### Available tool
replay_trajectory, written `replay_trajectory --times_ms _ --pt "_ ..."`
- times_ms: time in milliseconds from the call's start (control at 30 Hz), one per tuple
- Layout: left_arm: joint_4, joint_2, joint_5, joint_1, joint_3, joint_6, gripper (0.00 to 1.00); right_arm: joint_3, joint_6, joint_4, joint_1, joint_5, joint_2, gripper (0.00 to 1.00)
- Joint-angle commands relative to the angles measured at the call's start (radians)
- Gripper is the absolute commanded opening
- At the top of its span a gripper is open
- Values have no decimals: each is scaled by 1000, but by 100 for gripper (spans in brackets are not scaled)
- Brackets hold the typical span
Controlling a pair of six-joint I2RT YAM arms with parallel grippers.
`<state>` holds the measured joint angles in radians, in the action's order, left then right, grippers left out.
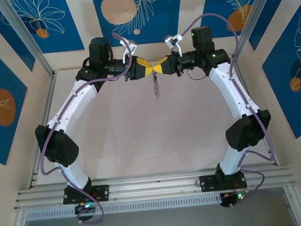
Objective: Put the keys on the keyring
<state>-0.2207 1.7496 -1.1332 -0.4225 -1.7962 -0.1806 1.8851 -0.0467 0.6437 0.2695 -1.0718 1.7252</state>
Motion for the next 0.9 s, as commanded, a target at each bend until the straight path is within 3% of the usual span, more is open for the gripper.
replay_trajectory --times_ms 0,167,300,400,433,500,667,767,867 --pt "26 1 -4 -7 -35 10 36 34 -23 30 7 -18 5 0" --pt "30 1 -3 -7 -37 12 25 31 -30 37 6 -17 4 0" --pt "37 2 -3 -7 -37 8 25 29 -36 43 6 -19 4 0" --pt "50 0 -6 -6 -35 0 17 27 -37 43 7 -19 4 0" --pt "54 -1 -7 -6 -35 -3 19 27 -38 45 7 -19 2 0" --pt "62 -1 -5 -6 -35 -9 34 26 -41 44 6 -19 3 0" --pt "68 -1 -5 -7 -35 -9 36 24 -42 47 4 -14 4 0" --pt "65 2 -10 -7 -34 -7 27 22 -42 45 3 -15 3 0" --pt "51 2 -10 -7 -32 0 13 20 -41 43 0 -12 1 0"
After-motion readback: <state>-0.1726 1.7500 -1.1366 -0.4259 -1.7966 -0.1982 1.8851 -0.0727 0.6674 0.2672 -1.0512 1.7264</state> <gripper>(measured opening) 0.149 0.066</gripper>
